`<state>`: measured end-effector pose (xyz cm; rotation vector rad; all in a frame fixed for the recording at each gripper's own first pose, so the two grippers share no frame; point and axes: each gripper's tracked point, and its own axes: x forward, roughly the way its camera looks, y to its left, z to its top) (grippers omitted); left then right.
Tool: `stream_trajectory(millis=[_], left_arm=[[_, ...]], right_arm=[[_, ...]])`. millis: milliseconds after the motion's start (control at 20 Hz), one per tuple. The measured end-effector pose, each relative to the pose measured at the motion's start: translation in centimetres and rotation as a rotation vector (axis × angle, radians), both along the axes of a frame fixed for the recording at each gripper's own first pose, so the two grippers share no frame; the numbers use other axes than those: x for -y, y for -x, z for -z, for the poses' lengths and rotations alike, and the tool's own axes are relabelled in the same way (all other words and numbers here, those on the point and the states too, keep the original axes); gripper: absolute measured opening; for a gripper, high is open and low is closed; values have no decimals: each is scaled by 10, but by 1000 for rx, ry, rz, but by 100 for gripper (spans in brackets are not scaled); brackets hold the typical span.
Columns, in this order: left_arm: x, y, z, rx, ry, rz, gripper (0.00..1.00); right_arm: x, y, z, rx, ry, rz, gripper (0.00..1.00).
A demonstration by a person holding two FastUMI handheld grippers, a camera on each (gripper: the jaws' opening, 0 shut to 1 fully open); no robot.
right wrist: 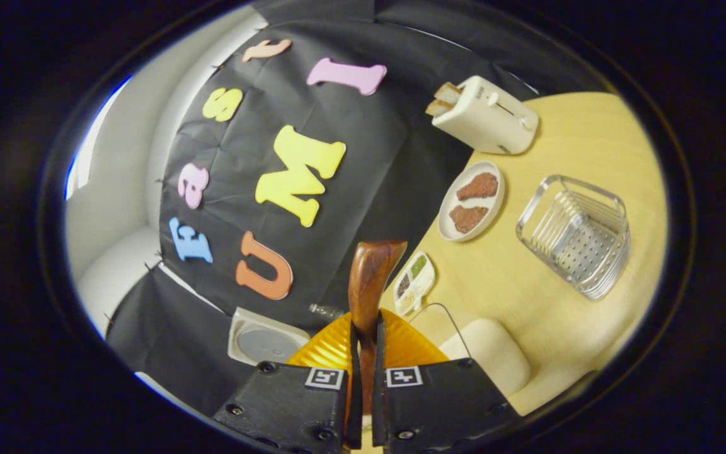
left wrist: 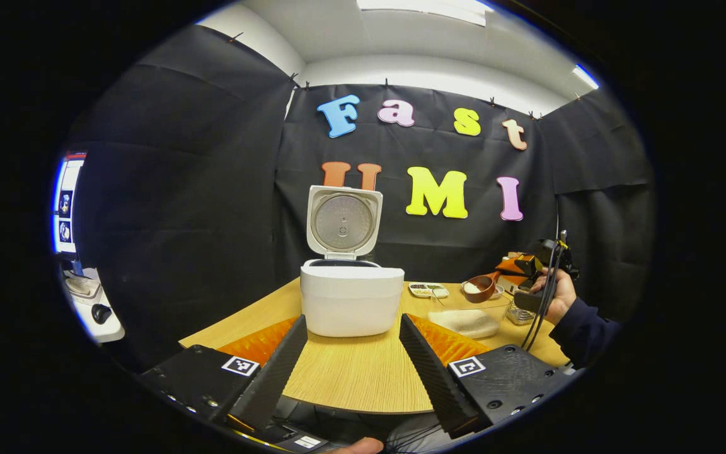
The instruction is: Close the left gripper, press the button to open the rice cooker; take a wooden spoon from the chopstick holder with the right hand, scoop a spoonful of rice and pour it into the rice cooker, then put the wooden spoon back into the chopstick holder.
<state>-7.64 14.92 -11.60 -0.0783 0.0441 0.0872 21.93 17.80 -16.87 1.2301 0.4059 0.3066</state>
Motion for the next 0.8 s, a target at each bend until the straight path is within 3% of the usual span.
stream_trajectory(millis=[150, 250, 450, 800], left_arm=[[-3, -5, -8, -5, -13, -13, 94], [-5, -10, -16, -3, -23, -19, 94], [-13, -15, -22, 1, -43, -36, 94], [-39, -11, -26, -8, -15, -124, 94]], right_arm=[[-10, -7, -14, -63, -269, -40, 11], [-21, -10, -25, -85, -373, -73, 11], [-48, -17, -55, -24, -299, -105, 11], [-136, -48, -92, 27, -213, -214, 11]])
